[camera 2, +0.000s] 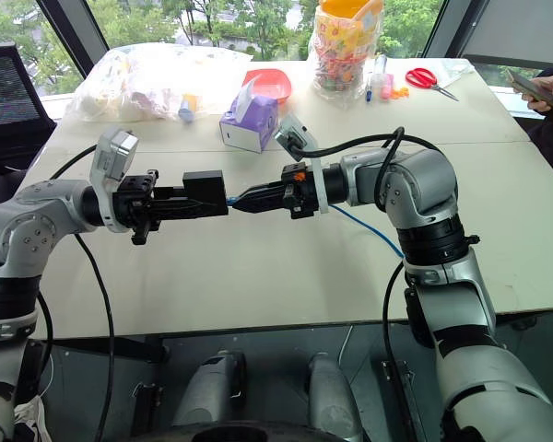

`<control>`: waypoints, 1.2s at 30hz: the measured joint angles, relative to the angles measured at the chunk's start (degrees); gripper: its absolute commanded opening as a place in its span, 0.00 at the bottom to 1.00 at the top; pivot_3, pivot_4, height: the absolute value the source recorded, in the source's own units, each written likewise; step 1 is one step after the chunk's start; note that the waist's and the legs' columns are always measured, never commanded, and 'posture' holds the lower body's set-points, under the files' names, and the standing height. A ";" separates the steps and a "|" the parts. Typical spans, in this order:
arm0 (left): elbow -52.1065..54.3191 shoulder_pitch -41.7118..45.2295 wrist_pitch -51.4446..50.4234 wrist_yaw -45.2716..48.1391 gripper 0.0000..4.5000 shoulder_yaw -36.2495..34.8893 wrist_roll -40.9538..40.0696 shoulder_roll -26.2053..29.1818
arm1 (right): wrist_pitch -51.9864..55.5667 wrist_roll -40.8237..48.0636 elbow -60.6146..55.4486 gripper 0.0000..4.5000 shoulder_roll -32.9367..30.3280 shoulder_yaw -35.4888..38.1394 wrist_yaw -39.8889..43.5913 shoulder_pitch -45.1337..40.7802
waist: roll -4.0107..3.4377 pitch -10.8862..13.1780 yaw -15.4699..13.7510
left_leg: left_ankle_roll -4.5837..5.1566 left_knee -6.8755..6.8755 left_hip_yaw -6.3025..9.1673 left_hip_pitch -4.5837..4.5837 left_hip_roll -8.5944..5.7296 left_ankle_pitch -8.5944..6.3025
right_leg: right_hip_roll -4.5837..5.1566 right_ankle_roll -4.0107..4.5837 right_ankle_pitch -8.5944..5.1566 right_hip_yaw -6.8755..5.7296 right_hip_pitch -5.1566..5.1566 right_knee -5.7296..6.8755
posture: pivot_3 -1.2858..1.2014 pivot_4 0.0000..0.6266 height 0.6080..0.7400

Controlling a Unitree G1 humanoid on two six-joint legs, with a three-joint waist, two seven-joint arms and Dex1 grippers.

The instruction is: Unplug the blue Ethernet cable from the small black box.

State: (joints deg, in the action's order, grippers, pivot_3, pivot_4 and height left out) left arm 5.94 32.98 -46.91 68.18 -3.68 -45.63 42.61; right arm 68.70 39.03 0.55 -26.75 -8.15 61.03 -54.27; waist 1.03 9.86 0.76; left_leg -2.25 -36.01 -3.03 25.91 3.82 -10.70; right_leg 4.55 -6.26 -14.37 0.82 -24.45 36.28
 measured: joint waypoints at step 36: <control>-14.03 -0.51 26.92 -15.46 0.11 5.58 23.35 -15.89 | -34.18 -25.20 36.94 0.99 1.16 3.06 -18.04 -5.71 | -0.01 0.01 -0.26 | 0.03 -0.08 -0.03 0.19 -0.03 0.00 | -0.01 -0.26 0.14 0.01 -0.07 -0.01 | 0.52 0.24 0.96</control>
State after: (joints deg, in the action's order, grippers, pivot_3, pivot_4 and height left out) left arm -8.09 32.47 -19.99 52.72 1.89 -22.28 26.72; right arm 34.51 13.83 37.49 -25.59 -5.09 43.00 -59.98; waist 1.02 9.87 0.49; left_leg -2.22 -36.08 -3.07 26.10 3.79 -10.70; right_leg 4.54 -6.52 -14.23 0.83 -24.52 36.27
